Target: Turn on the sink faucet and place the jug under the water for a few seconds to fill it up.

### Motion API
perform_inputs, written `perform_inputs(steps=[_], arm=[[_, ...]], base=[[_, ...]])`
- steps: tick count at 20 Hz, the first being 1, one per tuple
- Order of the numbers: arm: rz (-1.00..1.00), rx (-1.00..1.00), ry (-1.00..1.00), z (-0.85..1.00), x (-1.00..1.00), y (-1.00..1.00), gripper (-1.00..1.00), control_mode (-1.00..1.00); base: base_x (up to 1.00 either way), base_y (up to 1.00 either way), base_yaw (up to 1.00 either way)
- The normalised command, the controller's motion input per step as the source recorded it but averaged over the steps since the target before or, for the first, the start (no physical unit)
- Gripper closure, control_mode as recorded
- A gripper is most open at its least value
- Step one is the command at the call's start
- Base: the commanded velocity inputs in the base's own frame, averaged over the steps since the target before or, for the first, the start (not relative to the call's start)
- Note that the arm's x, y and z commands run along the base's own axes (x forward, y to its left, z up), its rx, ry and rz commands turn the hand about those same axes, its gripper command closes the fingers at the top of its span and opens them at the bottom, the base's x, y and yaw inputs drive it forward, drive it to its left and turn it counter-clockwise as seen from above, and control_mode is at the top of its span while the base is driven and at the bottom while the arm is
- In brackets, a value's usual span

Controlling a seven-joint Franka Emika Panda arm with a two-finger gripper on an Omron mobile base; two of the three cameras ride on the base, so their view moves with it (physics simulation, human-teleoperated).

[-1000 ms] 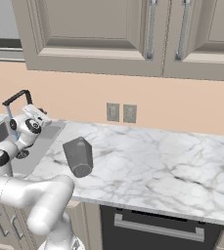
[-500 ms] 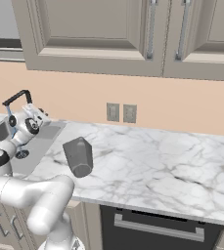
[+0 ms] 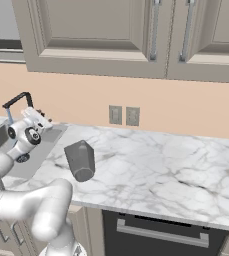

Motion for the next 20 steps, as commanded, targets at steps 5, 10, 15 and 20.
perform_inputs(steps=[5, 10, 15, 20], arm=[[0.0, 0.0, -0.17, 0.47, -0.42, -0.19, -1.0, -1.0], [0.0, 0.0, -0.05, 0.96, -0.29, -0.07, -1.0, -1.0], [-0.01, 0.0, 0.0, 1.0, -0.2, -0.01, -1.0, -1.0], [-0.08, 0.08, 0.17, 0.44, -0.82, -0.22, -1.0, -1.0]], base=[[0.0, 0.0, 0.0], [0.0, 0.0, 0.0], [0.0, 0.0, 0.0], [0.0, 0.0, 0.0]])
